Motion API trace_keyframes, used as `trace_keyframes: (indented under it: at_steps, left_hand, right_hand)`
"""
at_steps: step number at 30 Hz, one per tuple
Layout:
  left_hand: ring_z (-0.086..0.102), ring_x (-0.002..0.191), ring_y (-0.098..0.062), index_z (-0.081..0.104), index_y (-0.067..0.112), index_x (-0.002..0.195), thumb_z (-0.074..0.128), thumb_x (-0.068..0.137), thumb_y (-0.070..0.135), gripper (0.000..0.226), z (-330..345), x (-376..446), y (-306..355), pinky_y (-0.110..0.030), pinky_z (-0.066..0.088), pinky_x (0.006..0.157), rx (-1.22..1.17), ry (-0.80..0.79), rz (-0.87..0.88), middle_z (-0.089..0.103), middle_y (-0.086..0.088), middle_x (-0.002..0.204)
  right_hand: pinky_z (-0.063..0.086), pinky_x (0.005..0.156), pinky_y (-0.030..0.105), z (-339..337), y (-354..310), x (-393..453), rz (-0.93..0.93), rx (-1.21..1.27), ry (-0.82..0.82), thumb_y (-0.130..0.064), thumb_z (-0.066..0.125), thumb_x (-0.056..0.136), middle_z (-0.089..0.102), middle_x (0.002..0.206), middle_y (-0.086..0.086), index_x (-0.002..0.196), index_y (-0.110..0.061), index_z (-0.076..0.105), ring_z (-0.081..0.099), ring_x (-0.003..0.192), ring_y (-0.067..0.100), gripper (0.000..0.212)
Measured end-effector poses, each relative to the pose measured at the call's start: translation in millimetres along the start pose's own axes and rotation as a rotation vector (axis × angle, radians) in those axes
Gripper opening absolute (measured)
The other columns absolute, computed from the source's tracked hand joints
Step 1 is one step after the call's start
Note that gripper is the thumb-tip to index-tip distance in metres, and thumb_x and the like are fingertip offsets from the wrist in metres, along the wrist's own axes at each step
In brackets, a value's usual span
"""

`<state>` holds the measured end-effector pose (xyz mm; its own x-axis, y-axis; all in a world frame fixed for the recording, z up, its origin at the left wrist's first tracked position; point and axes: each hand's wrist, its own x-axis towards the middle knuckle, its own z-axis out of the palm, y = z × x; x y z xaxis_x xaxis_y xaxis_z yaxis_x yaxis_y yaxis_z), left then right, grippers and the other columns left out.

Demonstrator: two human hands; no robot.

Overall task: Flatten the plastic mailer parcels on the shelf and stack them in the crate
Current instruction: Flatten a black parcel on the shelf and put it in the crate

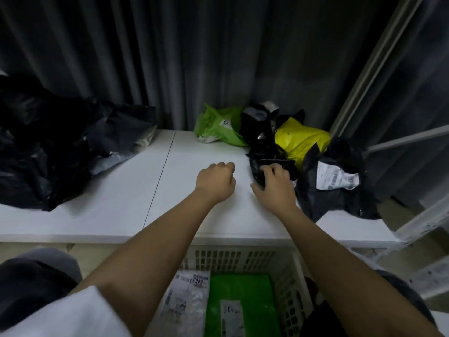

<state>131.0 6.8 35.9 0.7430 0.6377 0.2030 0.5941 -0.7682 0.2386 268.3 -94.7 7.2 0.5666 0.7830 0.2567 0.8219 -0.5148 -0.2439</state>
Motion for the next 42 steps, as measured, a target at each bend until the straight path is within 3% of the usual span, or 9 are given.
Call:
trace_keyframes:
  at_steps: [3, 6, 9, 13, 19, 29, 37, 40, 42]
  left_hand:
    - [0.052, 0.106, -0.029, 0.051, 0.011, 0.122, 0.040, 0.095, 0.021, 0.030, 6.3, 24.8, 3.7, -0.032, 0.037, 0.072, 0.025, -0.005, 0.000, 0.057, -0.009, 0.117]
    - [0.052, 0.107, -0.029, 0.050, 0.011, 0.122, 0.041, 0.095, 0.021, 0.031, 16.2, 44.3, 2.4, -0.034, 0.039, 0.075, 0.052, -0.032, 0.002, 0.056, -0.009, 0.118]
    - [0.052, 0.108, -0.029, 0.051, 0.011, 0.121, 0.041, 0.095, 0.020, 0.030, 27.7, 62.0, -0.8, -0.034, 0.040, 0.077, 0.048, -0.071, 0.002, 0.056, -0.009, 0.118]
    - [0.051, 0.108, -0.028, 0.051, 0.012, 0.121, 0.040, 0.094, 0.019, 0.030, 34.5, 74.0, -5.0, -0.035, 0.042, 0.079, 0.017, -0.100, -0.010, 0.056, -0.008, 0.119]
    - [0.046, 0.118, -0.028, 0.037, 0.016, 0.138, 0.043, 0.094, 0.021, 0.045, 25.4, 64.4, -15.5, -0.037, 0.043, 0.086, -0.169, -0.056, -0.099, 0.046, -0.008, 0.134]
    - [0.033, 0.132, -0.029, 0.012, 0.028, 0.150, 0.056, 0.079, 0.013, 0.085, -23.6, 1.9, -47.7, -0.038, 0.035, 0.105, -0.528, -0.092, -0.134, 0.032, -0.005, 0.143]
    - [0.046, 0.121, -0.011, 0.018, 0.026, 0.149, 0.065, 0.090, 0.029, 0.076, -59.6, -32.3, -54.1, -0.023, 0.036, 0.099, -1.194, 0.004, -0.315, 0.046, 0.007, 0.132]
    - [0.061, 0.102, -0.021, 0.054, 0.016, 0.112, 0.057, 0.094, 0.015, 0.018, -60.7, -34.6, -64.1, -0.029, 0.048, 0.088, -1.094, 0.200, -0.379, 0.064, -0.002, 0.103]
    - [0.060, 0.090, -0.021, 0.057, 0.015, 0.098, 0.047, 0.096, 0.007, 0.013, -63.0, -37.9, -70.4, -0.031, 0.048, 0.082, -1.094, 0.283, -0.420, 0.063, -0.002, 0.089]
  right_hand:
    - [0.029, 0.103, 0.047, 13.5, 2.9, 26.0, 0.071, -0.133, 0.030, -0.054, 0.064, 0.080, 0.026, 0.151, 0.013, 0.146, -0.017, 0.031, 0.027, 0.134, 0.035, 0.083]
    - [0.027, 0.102, 0.051, 35.1, 3.1, 46.6, 0.082, -0.214, 0.050, -0.061, 0.071, 0.066, 0.038, 0.146, 0.016, 0.143, -0.014, 0.039, 0.035, 0.131, 0.039, 0.096]
    - [0.030, 0.088, 0.046, 57.3, 7.7, 67.4, 0.062, -0.349, 0.098, -0.052, 0.082, 0.049, 0.062, 0.109, 0.015, 0.108, -0.011, 0.066, 0.055, 0.104, 0.037, 0.073]
    - [0.028, 0.072, 0.038, 63.8, 10.6, 78.7, -0.022, -0.312, 0.202, -0.030, 0.085, 0.046, 0.059, 0.074, 0.009, 0.075, -0.014, 0.067, 0.057, 0.072, 0.031, 0.038]
    - [0.045, 0.062, 0.037, 40.5, -4.7, 61.7, -0.149, 0.140, 0.256, -0.029, 0.041, 0.071, 0.058, 0.082, 0.012, 0.083, -0.006, 0.061, 0.054, 0.076, 0.032, 0.032]
    - [0.021, 0.087, -0.002, -24.5, -32.7, 19.3, -0.198, 0.513, 0.237, 0.003, 0.061, 0.079, 0.057, 0.105, 0.006, 0.099, -0.004, 0.070, 0.040, 0.099, 0.016, 0.023]
    - [0.032, 0.084, 0.018, -44.8, -63.6, -5.7, -0.386, 0.418, 0.160, 0.012, 0.056, 0.073, 0.058, 0.100, 0.002, 0.091, -0.008, 0.071, 0.047, 0.094, 0.020, 0.032]
    - [0.040, 0.084, 0.031, -43.0, -80.7, -20.6, -0.473, 0.430, 0.120, 0.005, 0.056, 0.073, 0.056, 0.102, -0.001, 0.090, -0.011, 0.072, 0.047, 0.096, 0.021, 0.028]
    - [0.038, 0.094, 0.032, -40.9, -85.5, -29.0, -0.468, 0.465, -0.095, -0.006, 0.056, 0.079, 0.050, 0.110, -0.008, 0.100, -0.015, 0.069, 0.042, 0.108, 0.018, 0.026]
